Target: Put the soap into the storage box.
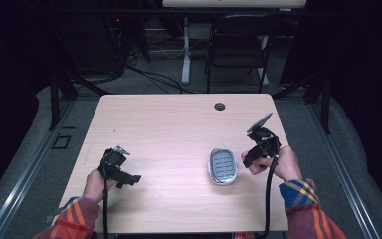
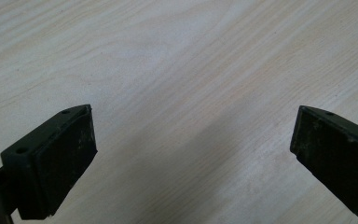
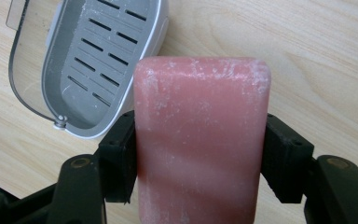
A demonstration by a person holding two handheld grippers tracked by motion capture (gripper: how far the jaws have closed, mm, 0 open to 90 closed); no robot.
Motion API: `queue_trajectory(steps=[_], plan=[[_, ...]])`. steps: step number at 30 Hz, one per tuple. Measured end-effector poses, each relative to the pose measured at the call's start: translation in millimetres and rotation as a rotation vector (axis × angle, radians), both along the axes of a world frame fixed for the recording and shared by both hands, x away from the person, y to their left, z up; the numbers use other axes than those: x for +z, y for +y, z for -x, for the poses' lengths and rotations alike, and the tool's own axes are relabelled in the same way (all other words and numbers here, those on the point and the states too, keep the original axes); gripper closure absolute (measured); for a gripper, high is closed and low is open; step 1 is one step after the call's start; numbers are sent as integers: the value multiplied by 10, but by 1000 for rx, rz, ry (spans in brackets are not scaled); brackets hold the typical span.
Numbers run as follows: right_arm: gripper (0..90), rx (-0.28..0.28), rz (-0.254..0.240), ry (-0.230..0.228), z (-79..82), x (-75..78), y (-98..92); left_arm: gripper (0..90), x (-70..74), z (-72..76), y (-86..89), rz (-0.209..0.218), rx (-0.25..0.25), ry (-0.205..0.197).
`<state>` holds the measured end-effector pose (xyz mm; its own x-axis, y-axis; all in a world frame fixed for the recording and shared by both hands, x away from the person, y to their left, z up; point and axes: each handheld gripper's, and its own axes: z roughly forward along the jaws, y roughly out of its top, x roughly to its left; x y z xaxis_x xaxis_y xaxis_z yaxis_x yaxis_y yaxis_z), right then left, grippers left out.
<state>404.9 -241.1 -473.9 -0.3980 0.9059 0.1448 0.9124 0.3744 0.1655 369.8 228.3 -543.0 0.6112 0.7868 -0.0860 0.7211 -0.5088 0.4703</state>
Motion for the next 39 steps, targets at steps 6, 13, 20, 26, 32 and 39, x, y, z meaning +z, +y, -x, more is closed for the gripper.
queue_trajectory(steps=[6, 13, 20, 26, 32, 39], plan=[[372, 15, 29, -4, -24, 81, 61, 1, 6, 23, 16, 6, 5, -1], [372, 35, 52, -1, -71, 125, 193, 1, 10, 26, -2, 4, -5, 0], [372, 46, 72, 2, -120, 158, 340, 2, 6, 26, 1, 5, -5, -3], [372, 69, 92, 19, -175, 165, 435, 2, 8, 24, 2, 4, -10, 0], [372, 87, 106, 38, -213, 139, 543, 2, 8, 24, 1, 4, -10, 1], [372, 89, 115, 39, -235, 103, 655, 2, 8, 25, -1, 5, -12, 1]])
